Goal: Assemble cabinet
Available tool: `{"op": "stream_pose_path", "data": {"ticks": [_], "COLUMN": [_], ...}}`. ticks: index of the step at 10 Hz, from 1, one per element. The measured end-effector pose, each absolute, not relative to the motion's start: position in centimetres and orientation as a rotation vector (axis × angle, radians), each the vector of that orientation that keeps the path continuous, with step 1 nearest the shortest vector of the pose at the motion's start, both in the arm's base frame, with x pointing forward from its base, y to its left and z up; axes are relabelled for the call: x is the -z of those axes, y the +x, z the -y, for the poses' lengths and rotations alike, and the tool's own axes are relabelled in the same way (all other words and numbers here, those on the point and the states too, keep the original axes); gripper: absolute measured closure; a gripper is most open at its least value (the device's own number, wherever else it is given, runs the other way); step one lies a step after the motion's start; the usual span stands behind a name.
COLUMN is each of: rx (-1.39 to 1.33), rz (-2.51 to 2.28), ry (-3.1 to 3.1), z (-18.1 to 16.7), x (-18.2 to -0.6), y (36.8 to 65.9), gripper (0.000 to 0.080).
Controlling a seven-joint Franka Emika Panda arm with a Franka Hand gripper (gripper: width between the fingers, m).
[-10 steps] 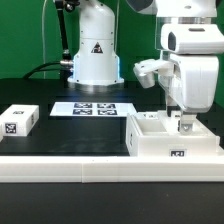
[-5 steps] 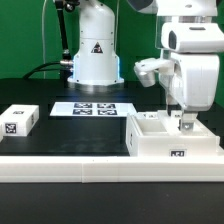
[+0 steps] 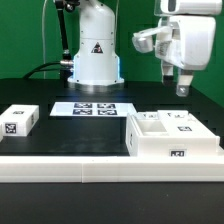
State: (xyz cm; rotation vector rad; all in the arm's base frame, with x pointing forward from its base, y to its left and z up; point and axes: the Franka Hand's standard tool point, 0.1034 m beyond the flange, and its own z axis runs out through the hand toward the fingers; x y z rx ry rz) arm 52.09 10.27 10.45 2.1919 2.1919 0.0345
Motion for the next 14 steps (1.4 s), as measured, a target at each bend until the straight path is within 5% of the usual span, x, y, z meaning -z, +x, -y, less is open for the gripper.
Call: {"op": "stream_pose_path", "data": {"ticks": [2,9,14], "rx": [-0.03,-0.026,-0.023], "rz": [-2.194,-2.195,-2.226], "ry": [2.184,2.189,2.195], "z": [-9.8,-9.7,-9.6], "x": [-10.3,-10.0,-7.2], "y": [49.2,49.3,44.2], "gripper": [0.0002,0.0002,0.0002]}}
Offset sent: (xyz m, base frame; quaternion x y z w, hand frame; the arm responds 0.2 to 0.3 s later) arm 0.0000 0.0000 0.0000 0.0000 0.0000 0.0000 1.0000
